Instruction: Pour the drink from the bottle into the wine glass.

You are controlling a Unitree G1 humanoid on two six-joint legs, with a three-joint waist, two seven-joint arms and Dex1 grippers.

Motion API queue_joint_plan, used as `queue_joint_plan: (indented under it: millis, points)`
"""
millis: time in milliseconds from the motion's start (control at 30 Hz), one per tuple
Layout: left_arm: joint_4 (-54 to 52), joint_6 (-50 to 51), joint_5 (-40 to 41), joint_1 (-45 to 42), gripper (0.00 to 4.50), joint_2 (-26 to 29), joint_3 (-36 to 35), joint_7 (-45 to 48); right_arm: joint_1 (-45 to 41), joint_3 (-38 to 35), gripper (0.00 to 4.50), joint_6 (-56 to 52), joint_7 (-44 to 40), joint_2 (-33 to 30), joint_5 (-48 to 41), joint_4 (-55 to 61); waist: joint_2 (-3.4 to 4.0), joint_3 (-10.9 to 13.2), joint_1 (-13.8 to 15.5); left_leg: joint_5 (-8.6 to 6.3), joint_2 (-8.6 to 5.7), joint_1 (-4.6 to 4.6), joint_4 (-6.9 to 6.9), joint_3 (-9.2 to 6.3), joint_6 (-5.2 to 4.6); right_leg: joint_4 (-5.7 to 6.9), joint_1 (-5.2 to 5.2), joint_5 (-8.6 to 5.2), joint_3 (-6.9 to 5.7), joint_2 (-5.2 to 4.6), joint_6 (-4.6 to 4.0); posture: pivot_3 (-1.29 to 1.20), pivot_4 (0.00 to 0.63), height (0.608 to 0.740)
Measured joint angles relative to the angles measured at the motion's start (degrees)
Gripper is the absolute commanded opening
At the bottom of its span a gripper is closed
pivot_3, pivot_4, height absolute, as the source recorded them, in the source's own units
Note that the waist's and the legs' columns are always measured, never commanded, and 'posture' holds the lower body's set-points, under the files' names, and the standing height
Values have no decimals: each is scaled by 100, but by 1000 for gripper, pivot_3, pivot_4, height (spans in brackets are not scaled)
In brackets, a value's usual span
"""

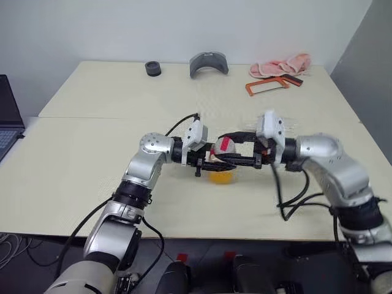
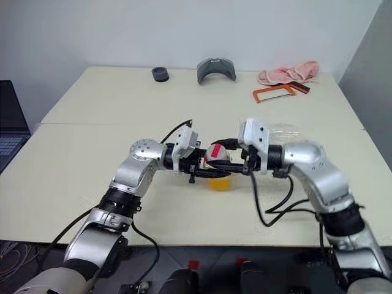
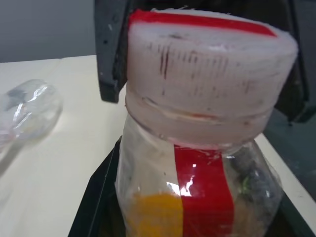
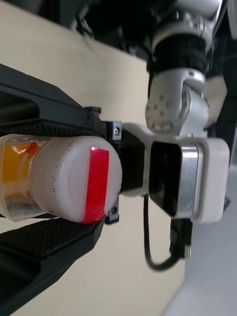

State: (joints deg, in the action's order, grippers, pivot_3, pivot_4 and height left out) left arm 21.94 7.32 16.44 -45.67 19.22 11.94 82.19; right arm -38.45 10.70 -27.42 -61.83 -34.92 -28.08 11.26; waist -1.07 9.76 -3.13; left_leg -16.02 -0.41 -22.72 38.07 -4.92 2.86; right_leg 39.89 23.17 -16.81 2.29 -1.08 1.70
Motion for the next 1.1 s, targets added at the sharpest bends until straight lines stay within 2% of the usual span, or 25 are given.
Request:
queue_joint_plan:
  millis: [33,200,467,667,867,1100]
  points:
    - [3,32,-1,2,1741,0,13,7,0,-10,1913,-24,-33,14,-26,-53,0,0,1,0,2,-2,0,-1,0,1,2,0,0,-4,0,0,150,740]
    - [-76,117,28,22,1723,-27,-39,-151,276,-264,3660,-232,251,71,-81,26,0,0,20,1,8,-9,5,-25,1,3,6,0,0,-16,0,0,150,740]
    - [-160,87,37,163,1716,-137,-136,-556,1137,-888,3666,-712,1466,214,-345,1597,0,0,58,1,5,-9,5,-40,2,4,5,0,0,-17,0,0,150,740]
    - [-172,68,37,227,1716,-146,-135,-648,1249,-601,3666,-685,2534,805,173,1972,0,0,39,3,2,-8,5,-40,4,5,6,0,0,-11,0,0,150,740]
    - [-172,13,31,230,1715,-147,-128,-655,1244,-434,3666,-500,2688,818,589,1812,0,0,39,3,0,-8,5,-39,5,5,5,0,0,-13,0,0,150,740]
    - [-163,5,18,233,1715,-151,-114,-689,1256,-448,3666,-430,2624,690,592,1785,0,0,39,2,0,-8,5,-39,3,5,5,0,0,-12,0,0,150,740]
